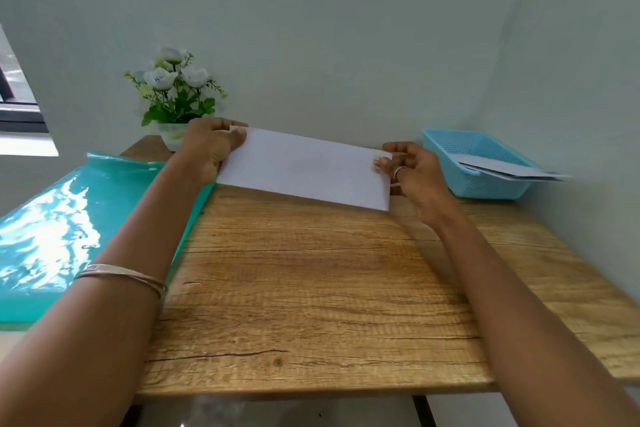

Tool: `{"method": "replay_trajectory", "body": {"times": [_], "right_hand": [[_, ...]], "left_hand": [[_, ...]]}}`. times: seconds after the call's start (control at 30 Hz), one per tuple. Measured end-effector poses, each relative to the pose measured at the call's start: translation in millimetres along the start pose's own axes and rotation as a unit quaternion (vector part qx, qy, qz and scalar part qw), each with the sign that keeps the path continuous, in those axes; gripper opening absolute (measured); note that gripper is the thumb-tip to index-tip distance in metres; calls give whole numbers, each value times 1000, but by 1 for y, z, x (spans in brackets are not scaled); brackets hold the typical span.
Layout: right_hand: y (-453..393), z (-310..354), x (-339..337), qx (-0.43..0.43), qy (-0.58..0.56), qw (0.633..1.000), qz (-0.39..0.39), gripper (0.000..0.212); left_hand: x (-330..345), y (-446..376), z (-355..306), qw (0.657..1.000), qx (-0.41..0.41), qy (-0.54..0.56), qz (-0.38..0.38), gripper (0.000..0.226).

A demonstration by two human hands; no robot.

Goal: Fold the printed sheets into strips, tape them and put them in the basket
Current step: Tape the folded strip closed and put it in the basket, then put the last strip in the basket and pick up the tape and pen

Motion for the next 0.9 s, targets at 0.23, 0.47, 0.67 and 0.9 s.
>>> {"method": "replay_trajectory", "body": {"times": [0.23, 0.47, 0.67, 0.9], "right_hand": [[11, 24, -10, 35, -98, 994, 46, 25], [11, 51, -69, 19, -161, 980, -119, 18], [-15, 61, -156, 30, -159, 945, -285, 9], [-23, 43, -196, 73, 5, 938, -339, 25]], "left_hand": [[-3, 3, -10, 994, 48, 81, -60, 24], [63, 29, -37, 983, -59, 154, 84, 6], [180, 96, -81, 934, -73, 212, 278, 10], [263, 129, -68, 947, -49, 61, 313, 16]]}}
Point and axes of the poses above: each hand's wrist, its own y-axis away from the middle knuckle, its own x-axis out of the palm, z = x × y, the point moved 2 cm from there along -y, towards the middle knuckle, and after that the axes turned 6 degrees about -z, right-handed, at the moved point
